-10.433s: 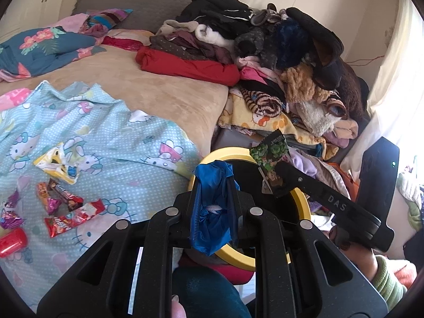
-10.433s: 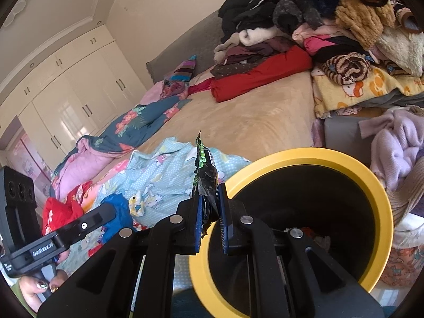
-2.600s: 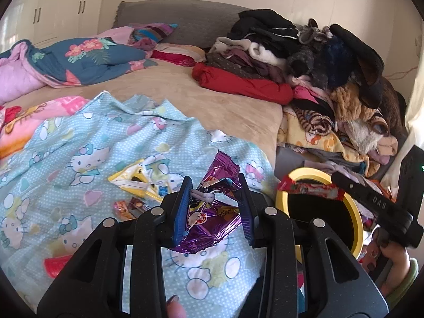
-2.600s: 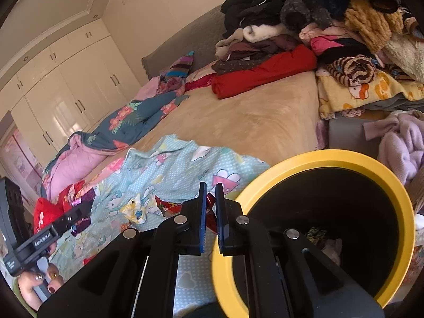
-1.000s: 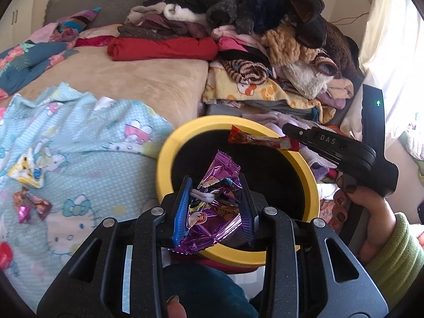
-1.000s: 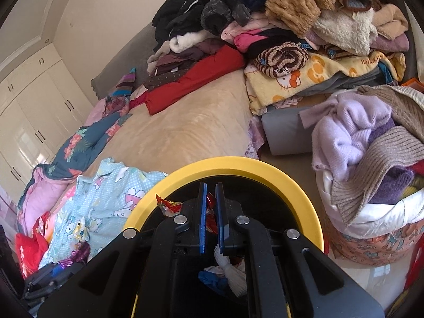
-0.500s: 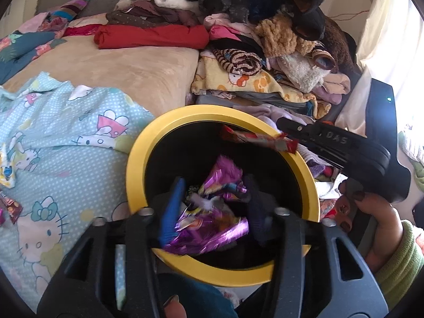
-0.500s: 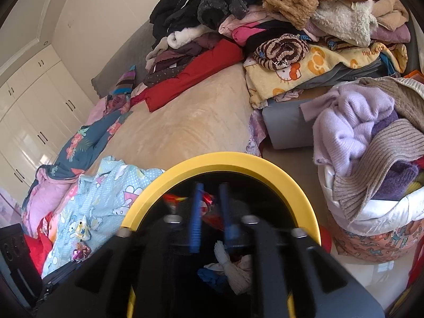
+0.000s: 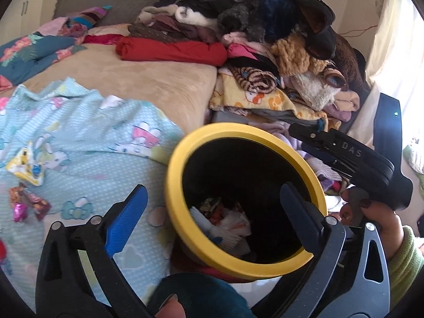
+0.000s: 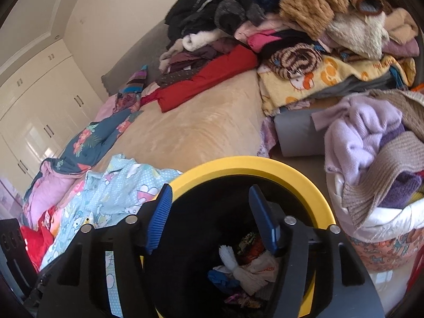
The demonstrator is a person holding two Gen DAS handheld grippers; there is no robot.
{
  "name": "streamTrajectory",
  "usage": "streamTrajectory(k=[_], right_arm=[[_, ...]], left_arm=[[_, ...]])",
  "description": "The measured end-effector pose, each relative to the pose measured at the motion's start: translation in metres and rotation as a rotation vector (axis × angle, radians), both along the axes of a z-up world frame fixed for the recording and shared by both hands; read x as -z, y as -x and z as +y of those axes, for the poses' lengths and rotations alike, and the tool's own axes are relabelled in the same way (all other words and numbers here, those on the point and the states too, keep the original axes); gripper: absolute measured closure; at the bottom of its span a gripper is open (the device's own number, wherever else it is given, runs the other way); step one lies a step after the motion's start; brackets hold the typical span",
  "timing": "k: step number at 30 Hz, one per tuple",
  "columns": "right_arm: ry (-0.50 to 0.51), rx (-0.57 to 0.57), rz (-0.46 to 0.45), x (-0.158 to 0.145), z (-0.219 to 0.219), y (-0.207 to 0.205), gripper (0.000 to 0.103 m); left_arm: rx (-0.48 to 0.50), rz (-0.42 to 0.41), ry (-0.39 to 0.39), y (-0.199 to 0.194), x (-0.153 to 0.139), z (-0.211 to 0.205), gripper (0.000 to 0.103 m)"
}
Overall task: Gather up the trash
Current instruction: 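Move both tools back toward the red cylinder and chocolate bar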
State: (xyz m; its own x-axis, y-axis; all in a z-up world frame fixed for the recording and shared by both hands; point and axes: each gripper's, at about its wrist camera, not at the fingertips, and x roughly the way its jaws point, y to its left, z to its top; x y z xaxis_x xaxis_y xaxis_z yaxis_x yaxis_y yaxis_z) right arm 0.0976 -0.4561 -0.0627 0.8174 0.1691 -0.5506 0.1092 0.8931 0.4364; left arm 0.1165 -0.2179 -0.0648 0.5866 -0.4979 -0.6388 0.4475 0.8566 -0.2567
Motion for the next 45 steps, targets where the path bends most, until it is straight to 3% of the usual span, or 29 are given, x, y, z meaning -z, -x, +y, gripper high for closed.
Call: streamTrajectory(k=[11,22,45], right_arm=[[0.072,-0.100,-0.069,-0.023,0.050,0.004,0.032],[0.125,-0.214,-0.087,-0.033,0.104,0.002,0.031],[0.238,-0.522,-0.022,-0.009,0.248,-0.028,0.032]], left_arm=[[-0.118,-0.063,-0.008,0.006,-0.021,0.046,0.011],[-0.254,-0.075,-0.004,0.009,-0.031,0.104,0.011],[-0.553,0.022,0.013,0.026,-0.011,0.235,0.011]])
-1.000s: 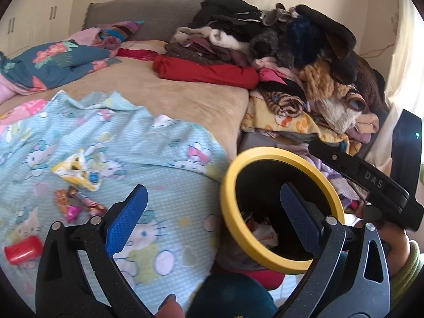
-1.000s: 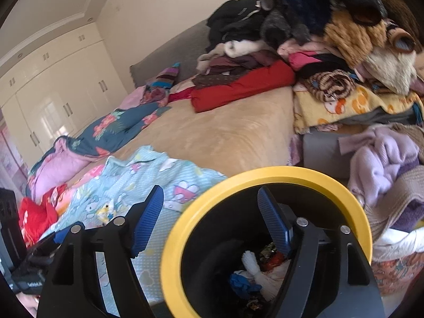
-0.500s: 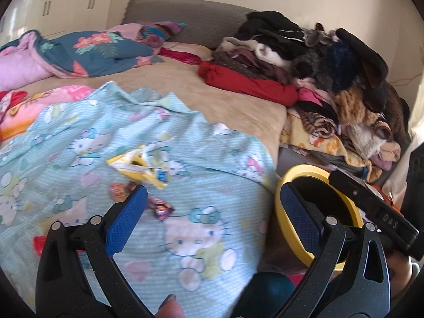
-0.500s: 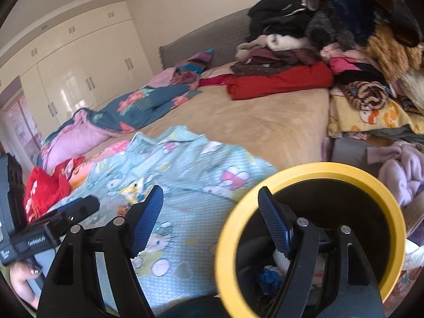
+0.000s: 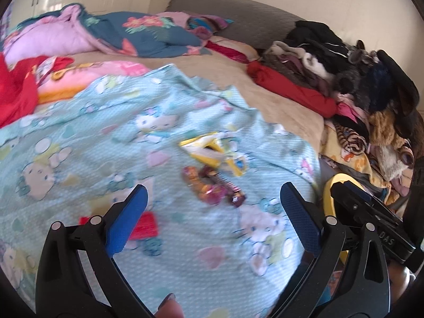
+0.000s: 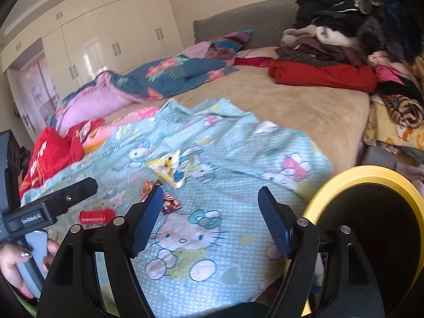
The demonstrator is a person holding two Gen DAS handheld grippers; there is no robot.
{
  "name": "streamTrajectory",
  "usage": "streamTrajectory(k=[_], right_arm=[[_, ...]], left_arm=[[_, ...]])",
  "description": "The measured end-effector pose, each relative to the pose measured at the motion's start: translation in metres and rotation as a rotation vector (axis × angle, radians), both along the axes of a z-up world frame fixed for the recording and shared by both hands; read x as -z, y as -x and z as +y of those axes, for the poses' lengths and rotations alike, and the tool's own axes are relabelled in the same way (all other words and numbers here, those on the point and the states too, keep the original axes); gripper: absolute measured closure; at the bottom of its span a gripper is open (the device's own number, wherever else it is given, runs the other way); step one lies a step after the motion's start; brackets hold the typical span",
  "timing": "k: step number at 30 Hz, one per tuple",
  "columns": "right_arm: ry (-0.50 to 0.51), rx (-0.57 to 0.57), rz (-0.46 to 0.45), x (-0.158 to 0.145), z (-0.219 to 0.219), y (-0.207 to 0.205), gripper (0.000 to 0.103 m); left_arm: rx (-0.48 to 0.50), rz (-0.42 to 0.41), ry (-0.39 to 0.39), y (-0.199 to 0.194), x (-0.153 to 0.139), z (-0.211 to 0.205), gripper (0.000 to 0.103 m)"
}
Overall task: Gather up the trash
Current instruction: 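Move both tools back toward the red cylinder and chocolate bar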
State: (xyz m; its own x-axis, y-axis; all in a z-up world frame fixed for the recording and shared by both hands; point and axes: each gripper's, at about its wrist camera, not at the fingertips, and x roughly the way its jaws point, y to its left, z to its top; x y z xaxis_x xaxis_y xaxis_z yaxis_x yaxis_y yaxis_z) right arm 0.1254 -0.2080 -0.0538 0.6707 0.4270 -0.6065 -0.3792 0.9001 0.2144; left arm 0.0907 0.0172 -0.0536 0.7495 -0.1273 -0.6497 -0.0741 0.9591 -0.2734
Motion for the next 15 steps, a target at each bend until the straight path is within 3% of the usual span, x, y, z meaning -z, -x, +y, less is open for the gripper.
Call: streamTrajectory(k=[9,15], right_arm=[[0.074,-0.115,0.063,0.027,0.047,-0.022,0.040],[0.164,-0.166,0.115,0.052,0.076,-0.042,0.043]], left_arm=[[-0.068,0.103,0.077,0.020,0.025,0.044,0.011],[-0.052,0.164,0.140,0.028,0.040,0.051,0.011]])
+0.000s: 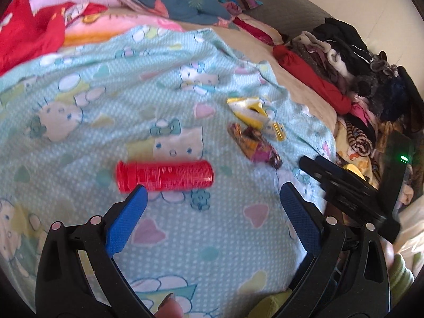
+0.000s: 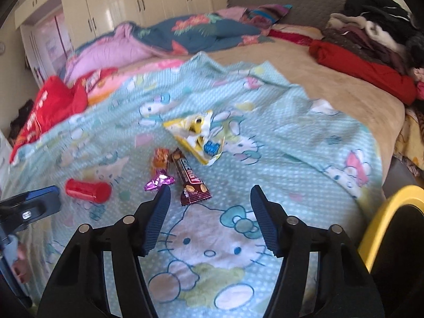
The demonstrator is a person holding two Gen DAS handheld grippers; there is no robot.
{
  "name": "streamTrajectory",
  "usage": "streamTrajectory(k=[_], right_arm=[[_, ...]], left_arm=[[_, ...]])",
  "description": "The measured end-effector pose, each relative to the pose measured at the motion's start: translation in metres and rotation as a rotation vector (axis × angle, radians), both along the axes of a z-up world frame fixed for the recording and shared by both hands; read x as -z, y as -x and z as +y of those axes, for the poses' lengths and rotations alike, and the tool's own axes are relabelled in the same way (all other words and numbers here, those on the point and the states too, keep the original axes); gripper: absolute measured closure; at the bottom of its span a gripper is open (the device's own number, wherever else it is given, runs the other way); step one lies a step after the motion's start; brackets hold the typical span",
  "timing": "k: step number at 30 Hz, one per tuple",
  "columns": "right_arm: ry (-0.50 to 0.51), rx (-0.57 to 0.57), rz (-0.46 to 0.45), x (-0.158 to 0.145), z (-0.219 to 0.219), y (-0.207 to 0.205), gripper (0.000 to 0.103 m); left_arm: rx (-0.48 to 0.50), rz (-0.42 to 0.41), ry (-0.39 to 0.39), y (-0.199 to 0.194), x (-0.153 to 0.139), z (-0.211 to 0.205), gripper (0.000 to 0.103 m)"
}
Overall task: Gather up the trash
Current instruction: 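Move both tools back toward the red cylinder and chocolate bar, then grasp the red cylinder with the left tool while the right tool grasps the chocolate bar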
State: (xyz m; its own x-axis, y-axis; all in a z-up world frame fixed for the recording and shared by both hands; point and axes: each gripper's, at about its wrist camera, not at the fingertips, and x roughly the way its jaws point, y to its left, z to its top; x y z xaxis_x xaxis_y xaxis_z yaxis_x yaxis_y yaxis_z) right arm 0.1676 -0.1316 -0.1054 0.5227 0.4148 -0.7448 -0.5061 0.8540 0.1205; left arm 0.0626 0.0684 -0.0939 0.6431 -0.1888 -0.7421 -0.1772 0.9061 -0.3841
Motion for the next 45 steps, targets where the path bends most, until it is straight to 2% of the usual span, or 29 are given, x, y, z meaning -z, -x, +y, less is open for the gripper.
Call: streamTrajectory(k=[10,15,16,18,22,30,32,33,35,36,41,45], right_arm=[[0.064,-0.050,0.038,0.026,0.033,-0.016,0.049],[0.082,-0.081,0.049,0.034,0.045,-0.020,0.067],[0.078,-0.085,0.050,0.035,0.045,-0.019,0.074],[0.069,-0.084,0.052,0.035,0.044,-0.016,0.075],[0.030,-0.070,0.068,0.035,0.036,-0.010,0.081],[-0.037,-0.040,0.092,0.026,0.013,0.008,0.083],[-0.053,-0.029,0.094,0.023,0.007,0.013,0.083],[-0.063,-0.021,0.095,0.021,0.003,0.016,0.083],[-0.077,-0.013,0.094,0.019,-0.001,0.021,0.083],[-0.080,-0.012,0.092,0.018,-0.003,0.023,0.083],[-0.114,-0.011,0.084,0.010,-0.012,0.032,0.083],[-0.144,0.004,0.085,0.005,-0.021,0.035,0.084]], left_arm=[[-0.053,0.062,0.144,-0.009,0.034,0.014,0.011],[-0.113,0.058,0.201,-0.019,0.041,0.027,0.011],[-0.128,0.057,0.226,-0.022,0.043,0.031,0.011],[-0.157,0.059,0.258,-0.027,0.046,0.036,0.011],[-0.193,0.056,0.264,-0.034,0.049,0.041,0.012],[-0.314,0.068,0.262,-0.045,0.055,0.054,0.028],[-0.342,0.077,0.253,-0.047,0.056,0.057,0.039],[-0.352,0.081,0.251,-0.047,0.056,0.058,0.041],[-0.368,0.094,0.237,-0.048,0.057,0.060,0.054],[-0.374,0.097,0.235,-0.047,0.057,0.060,0.056],[-0.367,0.082,0.260,-0.041,0.049,0.062,0.072],[-0.323,0.033,0.265,-0.040,0.030,0.053,0.076]])
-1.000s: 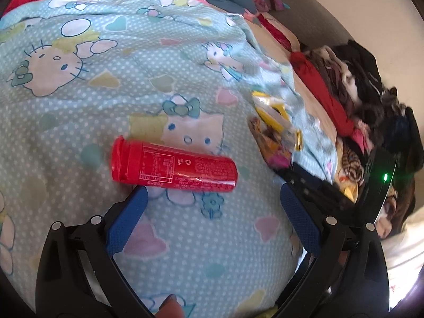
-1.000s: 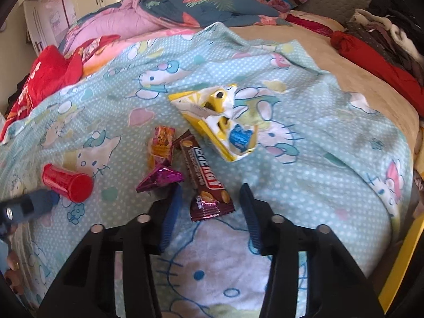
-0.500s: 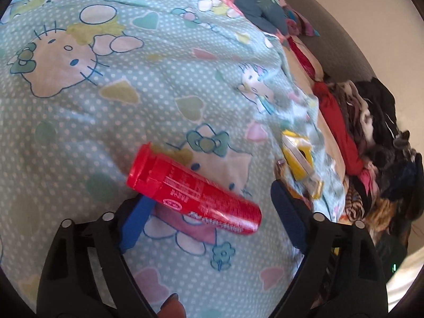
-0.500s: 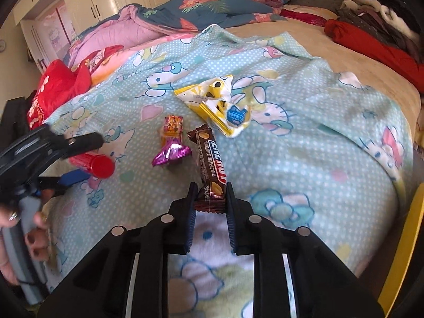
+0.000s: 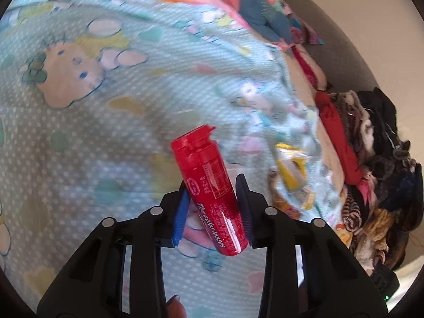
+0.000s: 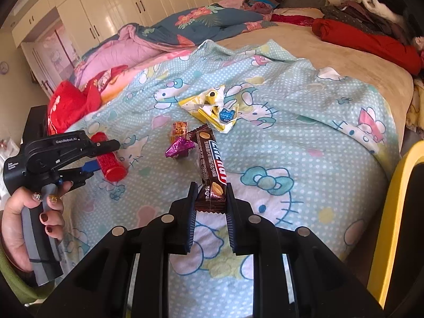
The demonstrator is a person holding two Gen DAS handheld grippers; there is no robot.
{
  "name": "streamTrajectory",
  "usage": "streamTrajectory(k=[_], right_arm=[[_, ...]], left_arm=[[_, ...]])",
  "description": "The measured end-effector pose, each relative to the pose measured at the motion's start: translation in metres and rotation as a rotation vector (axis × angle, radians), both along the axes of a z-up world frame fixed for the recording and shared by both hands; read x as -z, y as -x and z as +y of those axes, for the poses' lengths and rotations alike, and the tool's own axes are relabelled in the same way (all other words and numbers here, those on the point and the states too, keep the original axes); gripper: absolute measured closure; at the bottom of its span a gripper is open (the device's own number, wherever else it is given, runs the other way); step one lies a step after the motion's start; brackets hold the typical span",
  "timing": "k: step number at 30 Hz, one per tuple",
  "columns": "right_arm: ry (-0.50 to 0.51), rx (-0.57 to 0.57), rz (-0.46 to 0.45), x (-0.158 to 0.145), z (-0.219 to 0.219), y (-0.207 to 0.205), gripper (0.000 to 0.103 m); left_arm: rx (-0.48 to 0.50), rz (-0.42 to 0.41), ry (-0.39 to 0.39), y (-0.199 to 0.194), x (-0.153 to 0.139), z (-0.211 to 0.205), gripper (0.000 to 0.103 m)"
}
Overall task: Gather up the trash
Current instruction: 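Grasp the red cylinder with the left tool while the right tool grasps the chocolate bar, then carry the red cylinder and chocolate bar with both tools over the bin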
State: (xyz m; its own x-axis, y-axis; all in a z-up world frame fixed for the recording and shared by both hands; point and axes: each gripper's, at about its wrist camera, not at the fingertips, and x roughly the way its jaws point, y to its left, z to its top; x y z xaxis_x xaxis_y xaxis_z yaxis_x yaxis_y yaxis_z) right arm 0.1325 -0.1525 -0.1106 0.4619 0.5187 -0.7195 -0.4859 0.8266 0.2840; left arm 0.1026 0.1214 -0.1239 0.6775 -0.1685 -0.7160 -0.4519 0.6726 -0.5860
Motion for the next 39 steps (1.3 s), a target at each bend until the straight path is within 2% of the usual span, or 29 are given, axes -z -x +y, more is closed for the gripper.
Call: streamTrajectory(k=[4,13,25,39], right_arm=[[-0.030,0.017,-0.007,-0.007,-0.009,0.003,0.084],[-0.068,0.052,-0.044,-0.026,-0.031,0.007,0.084],[-0.091,0.119,-0.086,-0.042,-0.061,0.013,0.084],[-0.116,0.217,-0.087,-0.049,-0.108,0.015,0.084]], left_arm=[[0.065,-0.077,-0.057,-0.003,-0.027,-0.019,0.077],[0.190,-0.176,-0.156,-0.007,-0.066,-0.072,0.077],[0.303,-0.241,-0.226,-0.008,-0.088,-0.120,0.077],[0.397,-0.274,-0.250,-0.007,-0.097,-0.162,0.077]])
